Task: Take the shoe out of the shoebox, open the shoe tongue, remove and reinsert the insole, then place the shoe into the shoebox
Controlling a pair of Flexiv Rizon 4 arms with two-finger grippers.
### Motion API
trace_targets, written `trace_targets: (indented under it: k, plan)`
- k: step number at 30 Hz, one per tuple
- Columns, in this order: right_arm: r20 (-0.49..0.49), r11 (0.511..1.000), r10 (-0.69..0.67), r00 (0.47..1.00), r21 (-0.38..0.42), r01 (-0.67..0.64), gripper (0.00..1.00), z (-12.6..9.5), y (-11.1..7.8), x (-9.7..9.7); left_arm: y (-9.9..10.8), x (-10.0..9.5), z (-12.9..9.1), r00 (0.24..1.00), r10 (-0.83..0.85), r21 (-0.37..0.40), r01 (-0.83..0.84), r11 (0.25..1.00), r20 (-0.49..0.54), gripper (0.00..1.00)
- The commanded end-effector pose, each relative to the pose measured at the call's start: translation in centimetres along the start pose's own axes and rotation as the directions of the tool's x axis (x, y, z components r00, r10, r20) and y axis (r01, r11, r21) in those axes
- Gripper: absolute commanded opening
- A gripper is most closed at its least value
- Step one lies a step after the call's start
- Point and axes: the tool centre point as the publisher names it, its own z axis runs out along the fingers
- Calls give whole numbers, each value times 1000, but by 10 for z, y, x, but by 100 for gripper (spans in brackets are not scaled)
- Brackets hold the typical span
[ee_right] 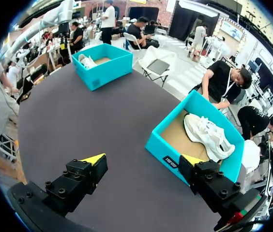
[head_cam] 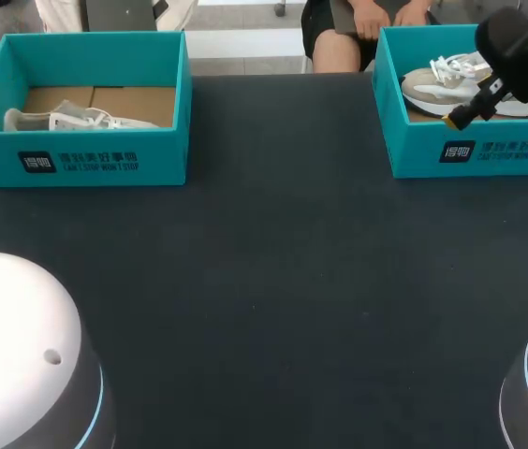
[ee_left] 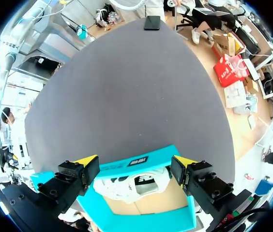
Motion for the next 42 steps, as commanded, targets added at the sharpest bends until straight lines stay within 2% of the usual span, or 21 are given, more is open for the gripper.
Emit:
trace_targets:
  k: [1, 4, 5, 8, 9, 15, 19, 21, 23, 24, 26, 33, 40, 42]
  plan:
    - [35, 999, 13, 999, 30, -14, 100, 3, -1, -4, -2, -1, 0, 1000, 0, -3, 0, 1000, -3, 100]
    - [129, 972, 211, 969, 79, -222, 100, 15, -2, -35, -2, -1, 0, 1000, 0, -3, 0, 1000, -3, 100]
    - [144, 945, 301, 943, 87, -315, 100, 15, -1, -47, -2, -1, 0, 1000, 0, -3, 0, 1000, -3, 100]
    - [209, 877, 436, 876, 120, -465, 100, 13, -5, -75, -2, -1, 0, 1000, 0, -3, 0, 1000, -3, 100]
    - [202, 864, 460, 865, 126, -488, 100, 13, -6, -85, -2, -1, 0, 1000, 0, -3, 0, 1000, -3, 100]
    - [269, 687, 659, 703, 165, -708, 100, 31, -17, -146, -2, -1, 0, 1000, 0, -3, 0, 1000, -3, 100]
    - [284, 691, 643, 712, 188, -698, 100, 48, -9, -182, -2, -1, 0, 1000, 0, -3, 0, 1000, -3, 100]
    - [304, 676, 649, 697, 190, -712, 100, 56, -5, -198, -2, -1, 0, 1000, 0, -3, 0, 1000, -3, 100]
    - [322, 611, 709, 627, 162, -775, 100, 66, -3, -215, -2, -1, 0, 1000, 0, -3, 0, 1000, -3, 100]
    - [320, 618, 710, 627, 144, -773, 100, 70, 0, -223, -2, -1, 0, 1000, 0, -3, 0, 1000, -3, 100]
    - [363, 581, 722, 589, 146, -801, 100, 80, 0, -237, -2, -1, 0, 1000, 0, -3, 0, 1000, -3, 100]
    - [413, 481, 774, 480, 108, -870, 100, 108, -11, -282, -2, -1, 0, 1000, 0, -3, 0, 1000, -3, 100]
    - [485, 450, 749, 451, 126, -884, 100, 128, -28, -320, -2, -1, 0, 1000, 0, -3, 0, 1000, -3, 100]
    - [499, 472, 724, 475, 143, -870, 100, 135, -31, -328, -2, -1, 0, 1000, 0, -3, 0, 1000, -3, 100]
